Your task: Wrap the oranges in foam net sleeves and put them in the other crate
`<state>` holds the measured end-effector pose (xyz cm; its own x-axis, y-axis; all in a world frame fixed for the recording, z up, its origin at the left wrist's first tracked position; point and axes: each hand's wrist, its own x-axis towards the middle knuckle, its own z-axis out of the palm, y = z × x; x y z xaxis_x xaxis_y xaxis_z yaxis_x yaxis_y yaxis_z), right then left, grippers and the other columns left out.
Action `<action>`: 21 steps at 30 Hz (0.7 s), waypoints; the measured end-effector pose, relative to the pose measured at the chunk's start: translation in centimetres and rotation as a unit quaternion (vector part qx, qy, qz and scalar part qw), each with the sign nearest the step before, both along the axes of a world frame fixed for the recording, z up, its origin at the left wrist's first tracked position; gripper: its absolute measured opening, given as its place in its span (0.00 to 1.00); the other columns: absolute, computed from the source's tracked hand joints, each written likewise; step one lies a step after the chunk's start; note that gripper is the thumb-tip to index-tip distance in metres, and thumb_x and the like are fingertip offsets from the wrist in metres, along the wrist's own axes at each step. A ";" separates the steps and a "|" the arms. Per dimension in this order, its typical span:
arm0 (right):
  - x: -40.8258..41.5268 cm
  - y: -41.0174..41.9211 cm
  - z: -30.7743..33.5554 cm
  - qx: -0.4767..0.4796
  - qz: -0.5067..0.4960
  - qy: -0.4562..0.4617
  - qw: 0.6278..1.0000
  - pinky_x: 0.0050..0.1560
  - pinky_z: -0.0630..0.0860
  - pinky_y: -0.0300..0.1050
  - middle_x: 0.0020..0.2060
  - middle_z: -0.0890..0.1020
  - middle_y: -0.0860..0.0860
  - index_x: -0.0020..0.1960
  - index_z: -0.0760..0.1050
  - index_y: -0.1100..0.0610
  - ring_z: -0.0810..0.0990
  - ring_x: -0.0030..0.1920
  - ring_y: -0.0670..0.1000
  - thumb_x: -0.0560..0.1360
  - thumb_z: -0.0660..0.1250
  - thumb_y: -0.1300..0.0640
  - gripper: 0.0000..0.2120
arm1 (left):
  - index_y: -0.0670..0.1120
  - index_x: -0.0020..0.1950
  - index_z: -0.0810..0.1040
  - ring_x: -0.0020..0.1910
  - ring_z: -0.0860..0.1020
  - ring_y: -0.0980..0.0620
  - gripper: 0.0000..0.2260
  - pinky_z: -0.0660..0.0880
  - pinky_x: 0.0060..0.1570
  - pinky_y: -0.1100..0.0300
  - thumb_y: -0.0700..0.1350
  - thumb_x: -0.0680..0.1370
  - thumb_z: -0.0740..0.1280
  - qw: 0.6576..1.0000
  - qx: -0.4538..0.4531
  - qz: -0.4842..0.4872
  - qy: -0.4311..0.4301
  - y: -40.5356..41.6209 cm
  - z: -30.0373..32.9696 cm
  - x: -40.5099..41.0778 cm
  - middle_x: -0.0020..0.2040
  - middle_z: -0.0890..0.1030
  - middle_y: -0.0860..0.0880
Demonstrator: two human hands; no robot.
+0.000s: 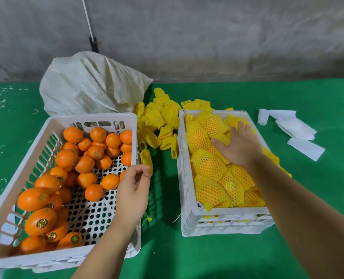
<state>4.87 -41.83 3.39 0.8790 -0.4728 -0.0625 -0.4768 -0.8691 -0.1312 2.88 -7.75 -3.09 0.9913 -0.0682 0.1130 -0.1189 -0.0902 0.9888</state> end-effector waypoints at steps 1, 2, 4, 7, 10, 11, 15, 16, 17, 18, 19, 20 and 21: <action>0.3 0.3 -0.2 -0.017 -0.024 0.033 0.999 0.79 0.48 0.62 0.83 0.46 0.60 0.83 0.51 0.55 0.46 0.82 0.64 0.74 0.44 0.21 0.51 | 0.54 0.55 0.82 0.44 0.80 0.59 0.07 0.76 0.43 0.71 0.42 0.85 0.67 1.000 -0.020 0.005 0.007 0.1 0.0 -0.1 0.49 0.84 0.54; 1.0 0.8 0.0 -0.017 -0.052 0.036 0.998 0.80 0.45 0.64 0.83 0.45 0.60 0.83 0.49 0.55 0.44 0.82 0.66 0.74 0.46 0.21 0.50 | 0.54 0.55 0.82 0.44 0.80 0.59 0.06 0.77 0.44 0.70 0.43 0.85 0.67 0.999 -0.041 0.010 0.010 0.2 0.0 -0.2 0.48 0.84 0.53; 2.2 2.8 0.9 0.006 -0.073 -0.009 0.997 0.79 0.44 0.66 0.83 0.48 0.61 0.83 0.50 0.53 0.45 0.81 0.67 0.76 0.52 0.26 0.46 | 0.53 0.55 0.82 0.46 0.81 0.55 0.06 0.79 0.47 0.65 0.43 0.85 0.66 0.997 -0.075 0.016 0.016 0.3 0.0 -0.1 0.48 0.84 0.50; 3.0 9.8 0.6 -0.024 0.077 -0.107 0.991 0.78 0.50 0.64 0.81 0.56 0.59 0.78 0.62 0.50 0.51 0.80 0.65 0.78 0.59 0.36 0.33 | 0.50 0.55 0.82 0.45 0.82 0.50 0.06 0.80 0.46 0.60 0.43 0.84 0.66 0.988 -0.147 0.022 0.043 1.2 0.1 1.2 0.48 0.83 0.45; 3.3 16.9 -1.5 -0.039 0.248 -0.053 0.967 0.77 0.52 0.63 0.82 0.52 0.57 0.75 0.66 0.46 0.49 0.80 0.63 0.77 0.61 0.37 0.29 | 0.56 0.55 0.80 0.44 0.83 0.53 0.07 0.83 0.42 0.55 0.45 0.85 0.65 0.997 -0.057 0.058 0.003 3.4 -0.9 3.5 0.50 0.84 0.51; 3.6 18.4 -2.5 -0.036 0.273 -0.016 0.961 0.77 0.50 0.63 0.83 0.50 0.57 0.76 0.65 0.46 0.48 0.80 0.63 0.78 0.62 0.38 0.29 | 0.58 0.55 0.80 0.46 0.82 0.54 0.08 0.83 0.44 0.53 0.45 0.85 0.65 0.998 0.002 0.070 0.000 4.3 -1.3 4.5 0.50 0.84 0.52; 5.8 20.9 -5.4 0.015 0.282 0.154 0.947 0.78 0.51 0.63 0.83 0.43 0.58 0.78 0.63 0.44 0.44 0.81 0.64 0.79 0.63 0.42 0.28 | 0.48 0.75 0.74 0.72 0.73 0.41 0.18 0.70 0.69 0.46 0.45 0.85 0.65 0.921 0.384 -0.035 0.057 7.7 -3.6 8.7 0.71 0.77 0.44; 6.4 20.9 -5.9 0.017 0.281 0.195 0.940 0.77 0.52 0.64 0.83 0.41 0.57 0.77 0.64 0.44 0.44 0.81 0.64 0.80 0.63 0.45 0.27 | 0.48 0.80 0.68 0.77 0.66 0.40 0.23 0.63 0.74 0.46 0.46 0.84 0.65 0.857 0.506 -0.073 0.070 8.6 -4.5 9.2 0.77 0.71 0.43; 7.1 20.8 -6.5 -0.004 0.294 0.220 0.930 0.76 0.56 0.66 0.83 0.39 0.56 0.77 0.66 0.46 0.45 0.80 0.65 0.80 0.64 0.48 0.25 | 0.50 0.83 0.63 0.80 0.60 0.40 0.27 0.56 0.78 0.46 0.47 0.84 0.65 0.796 0.592 -0.093 0.080 9.6 -5.4 9.3 0.81 0.65 0.43; 7.9 20.8 -7.2 -0.036 0.321 0.231 0.918 0.73 0.60 0.66 0.83 0.38 0.54 0.75 0.68 0.48 0.48 0.79 0.66 0.80 0.64 0.52 0.23 | 0.53 0.85 0.57 0.82 0.56 0.39 0.31 0.50 0.81 0.44 0.48 0.83 0.64 0.743 0.653 -0.106 0.098 10.5 -6.2 8.9 0.84 0.59 0.44; 8.5 20.7 -7.7 -0.063 0.349 0.238 0.904 0.70 0.65 0.65 0.83 0.37 0.52 0.74 0.70 0.50 0.52 0.78 0.66 0.80 0.64 0.56 0.22 | 0.55 0.86 0.50 0.82 0.53 0.37 0.34 0.50 0.82 0.41 0.48 0.84 0.63 0.706 0.687 -0.117 0.127 11.0 -7.1 8.4 0.85 0.53 0.45; 9.1 20.7 -8.3 -0.068 0.365 0.247 0.895 0.69 0.69 0.63 0.82 0.36 0.50 0.75 0.70 0.53 0.58 0.76 0.67 0.81 0.64 0.58 0.22 | 0.57 0.86 0.42 0.81 0.54 0.35 0.38 0.55 0.81 0.40 0.48 0.84 0.63 0.688 0.696 -0.127 0.165 11.3 -8.1 7.9 0.86 0.48 0.45; 9.7 20.6 -9.1 -0.054 0.369 0.261 0.891 0.69 0.71 0.60 0.82 0.34 0.50 0.77 0.68 0.54 0.64 0.75 0.66 0.82 0.63 0.58 0.23 | 0.57 0.86 0.37 0.80 0.56 0.33 0.40 0.63 0.78 0.42 0.47 0.84 0.63 0.678 0.695 -0.131 0.200 11.4 -8.7 7.7 0.85 0.46 0.44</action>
<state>14.60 -21.20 -5.68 0.8176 0.1925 -0.5427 0.2572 -0.9653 0.0451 10.63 3.64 -11.79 0.8570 -0.0136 -0.5152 -0.0592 -0.9956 -0.0722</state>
